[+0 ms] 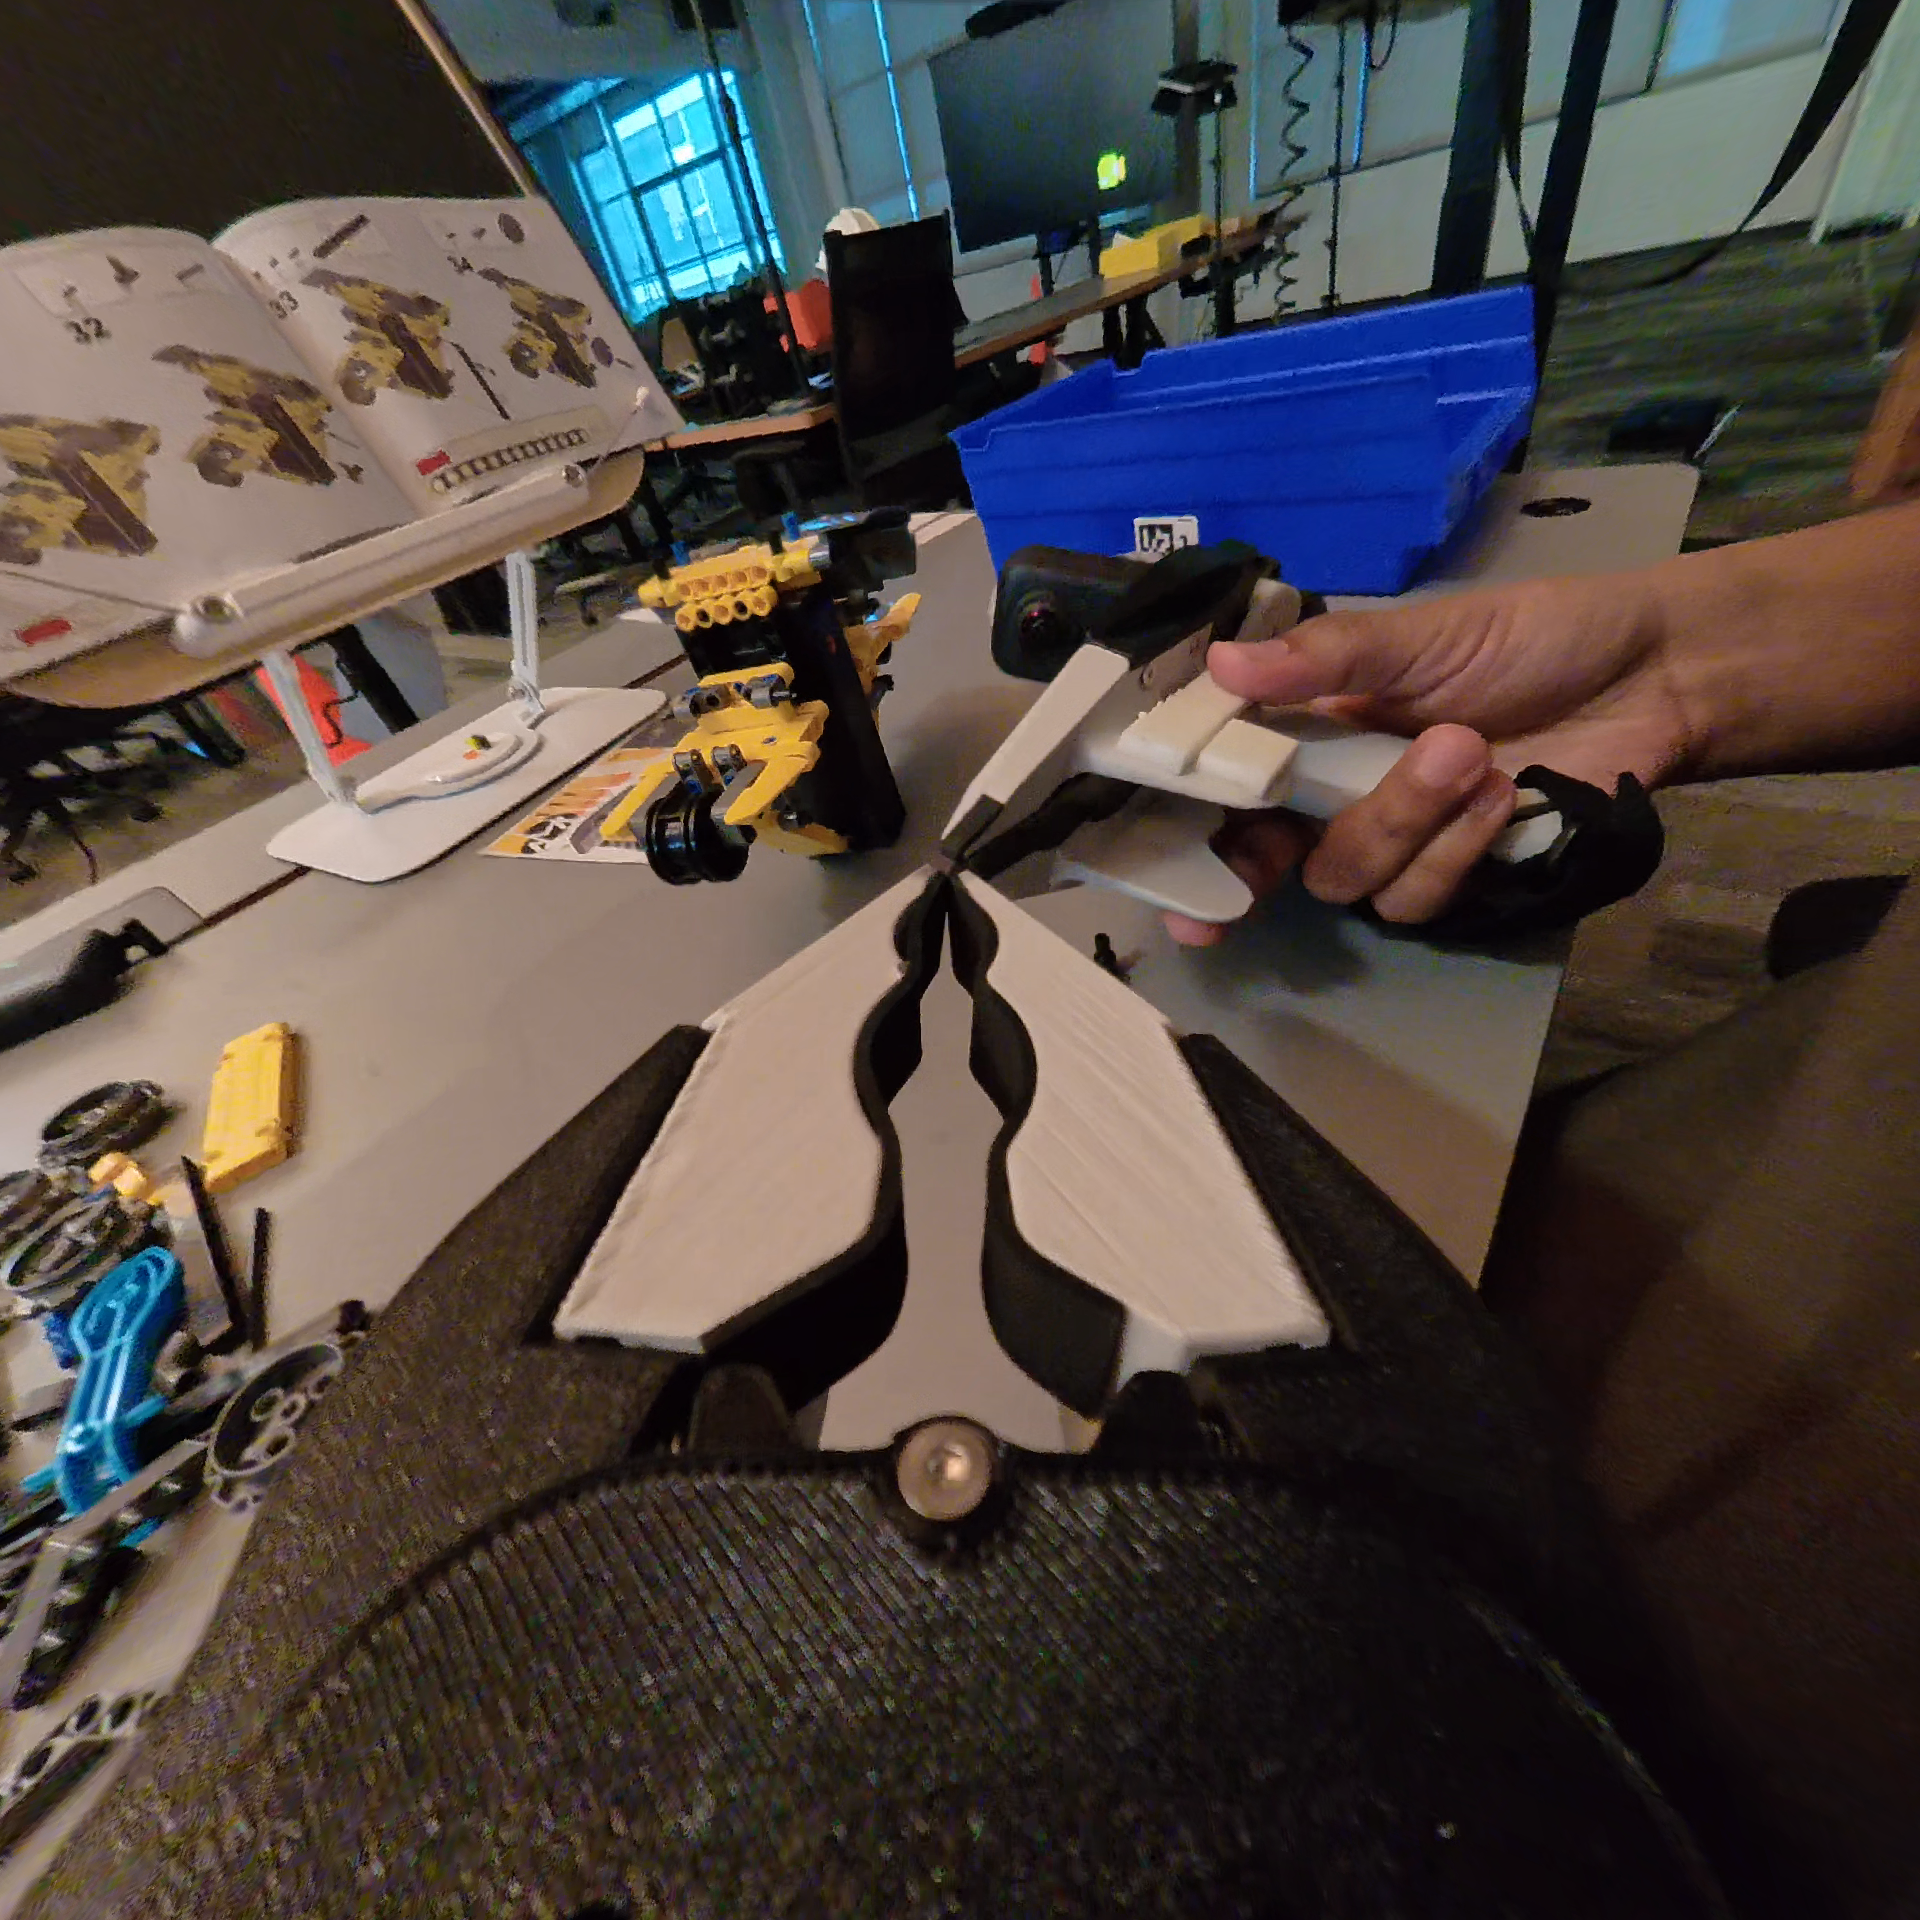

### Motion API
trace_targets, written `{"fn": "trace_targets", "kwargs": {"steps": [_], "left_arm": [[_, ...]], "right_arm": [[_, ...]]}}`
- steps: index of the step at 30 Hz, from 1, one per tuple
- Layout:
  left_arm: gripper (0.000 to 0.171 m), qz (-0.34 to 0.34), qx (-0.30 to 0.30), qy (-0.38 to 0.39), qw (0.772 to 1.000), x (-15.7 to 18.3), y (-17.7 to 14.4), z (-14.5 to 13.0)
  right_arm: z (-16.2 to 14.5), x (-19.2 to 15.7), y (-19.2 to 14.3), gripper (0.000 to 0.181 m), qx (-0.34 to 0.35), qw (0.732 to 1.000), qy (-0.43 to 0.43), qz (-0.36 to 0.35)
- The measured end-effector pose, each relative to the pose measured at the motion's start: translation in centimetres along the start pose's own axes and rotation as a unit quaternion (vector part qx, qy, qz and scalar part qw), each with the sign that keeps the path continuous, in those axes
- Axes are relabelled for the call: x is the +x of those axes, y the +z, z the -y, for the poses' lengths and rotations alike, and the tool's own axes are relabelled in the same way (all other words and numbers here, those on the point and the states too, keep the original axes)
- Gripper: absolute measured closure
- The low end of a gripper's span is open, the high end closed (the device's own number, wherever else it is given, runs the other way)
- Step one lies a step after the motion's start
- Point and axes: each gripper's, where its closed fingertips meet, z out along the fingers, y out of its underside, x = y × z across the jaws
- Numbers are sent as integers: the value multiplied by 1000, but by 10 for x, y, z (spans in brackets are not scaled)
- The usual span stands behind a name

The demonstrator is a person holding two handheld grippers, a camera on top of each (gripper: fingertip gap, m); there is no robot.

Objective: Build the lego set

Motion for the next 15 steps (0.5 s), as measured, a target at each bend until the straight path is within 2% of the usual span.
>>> {"fn": "trace_targets", "kwargs": {"steps": [1,4,7,11,13,15], "left_arm": [[171,-2,-3,-9,1000,-1,0,-2],[171,-5,-32,-26,999,-5,3,-15],[171,-16,-59,-30,998,-4,3,-22],[167,-5,-107,-37,994,-11,2,-37],[156,-16,-126,-53,990,-12,1,-44],[149,-25,-131,-76,988,-14,1,-46]], "right_arm": [[0,3,-2,181,-4,1000,-13,-13],[6,9,-13,181,-10,996,-61,-59],[19,6,-31,169,-1,985,-134,-107],[18,16,-51,162,-27,935,-274,-224],[11,21,-52,160,-47,909,-326,-256],[6,24,-51,160,-58,895,-353,-267]]}}
